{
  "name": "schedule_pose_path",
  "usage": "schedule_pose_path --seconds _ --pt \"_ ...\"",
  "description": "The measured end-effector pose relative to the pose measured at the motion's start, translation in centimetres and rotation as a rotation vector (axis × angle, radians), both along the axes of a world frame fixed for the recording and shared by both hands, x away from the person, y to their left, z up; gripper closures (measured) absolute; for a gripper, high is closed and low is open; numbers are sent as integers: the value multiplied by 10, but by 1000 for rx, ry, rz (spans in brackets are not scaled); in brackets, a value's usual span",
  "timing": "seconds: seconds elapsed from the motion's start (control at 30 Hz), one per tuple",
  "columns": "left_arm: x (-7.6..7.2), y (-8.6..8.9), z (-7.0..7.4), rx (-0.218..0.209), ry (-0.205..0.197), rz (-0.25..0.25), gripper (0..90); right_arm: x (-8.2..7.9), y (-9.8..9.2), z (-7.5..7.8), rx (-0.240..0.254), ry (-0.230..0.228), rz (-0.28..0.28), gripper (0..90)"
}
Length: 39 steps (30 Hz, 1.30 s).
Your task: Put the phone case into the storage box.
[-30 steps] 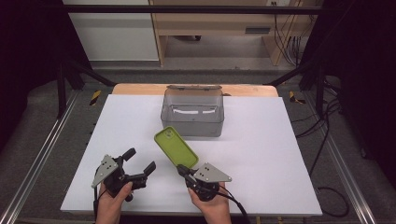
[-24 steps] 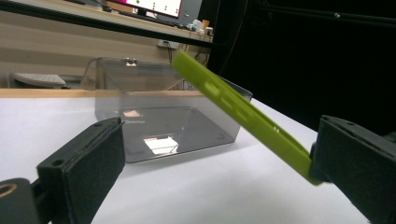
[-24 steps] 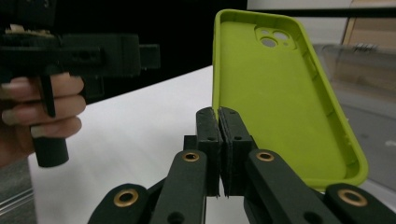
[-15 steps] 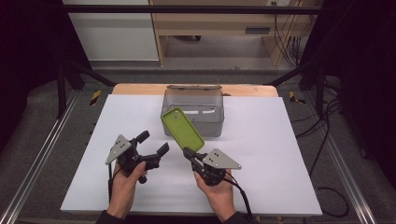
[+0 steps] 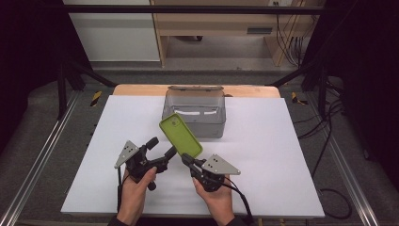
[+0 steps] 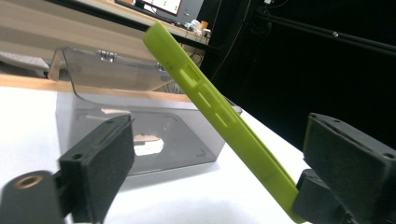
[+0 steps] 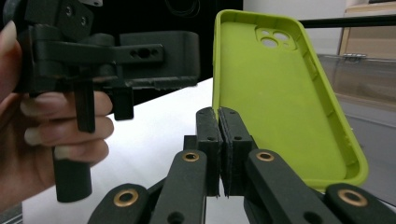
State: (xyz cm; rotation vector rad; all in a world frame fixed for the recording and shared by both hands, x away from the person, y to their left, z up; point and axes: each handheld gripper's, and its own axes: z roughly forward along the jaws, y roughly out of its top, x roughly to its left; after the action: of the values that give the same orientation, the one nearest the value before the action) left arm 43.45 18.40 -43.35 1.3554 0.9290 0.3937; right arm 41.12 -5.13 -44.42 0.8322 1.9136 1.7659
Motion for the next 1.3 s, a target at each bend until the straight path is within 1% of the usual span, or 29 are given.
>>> schedule_pose_path --seconds 0.07,0.1,0.17,0.27,0.33,0.37,0.4,0.43,0.57,0.63,0.77,0.8,0.83,0.9,0.97,1.13,1.3 --pt "-2 -3 -3 12 22 -11 121 0 1 0 1 1 1 878" --pt "-3 -5 -5 7 26 -27 159 -1 2 -1 -1 0 4 878" --pt "-3 -5 -5 3 28 -26 175 -1 3 -1 -2 -2 5 878" --pt "-4 -3 -5 -45 41 -26 240 -3 3 -2 -4 -4 9 878" --pt "-5 -2 -6 -79 57 -33 278 -4 4 -2 -5 -6 13 878" --pt "-5 -1 -8 -115 72 -39 311 -5 5 -3 -5 -5 14 878" --pt "-5 -1 -8 -115 72 -39 328 -5 5 -3 -5 -5 14 878" --pt "-5 0 -9 -132 78 -44 328 -5 5 -3 -6 -5 16 878" --pt "-5 3 -9 -142 77 -44 417 -7 9 -4 -13 -8 27 878" --pt "-5 6 -10 -165 79 -41 445 -7 10 -5 -14 -6 30 878" --pt "-5 6 -12 -169 84 -40 499 -8 12 -6 -12 -5 34 878" --pt "-5 6 -12 -176 89 -45 499 -8 12 -6 -12 -5 34 878" --pt "-5 5 -13 -173 93 -51 505 -8 12 -6 -12 -6 34 878" --pt "-5 4 -14 -185 96 -54 534 -9 13 -6 -13 -8 36 878" --pt "-6 4 -14 -185 97 -56 550 -9 14 -6 -10 -5 41 878" --pt "-7 4 -14 -190 97 -49 574 -11 16 -6 -7 -7 45 878" --pt "-7 5 -15 -215 109 -46 601 -11 17 -7 -8 -6 49 878"
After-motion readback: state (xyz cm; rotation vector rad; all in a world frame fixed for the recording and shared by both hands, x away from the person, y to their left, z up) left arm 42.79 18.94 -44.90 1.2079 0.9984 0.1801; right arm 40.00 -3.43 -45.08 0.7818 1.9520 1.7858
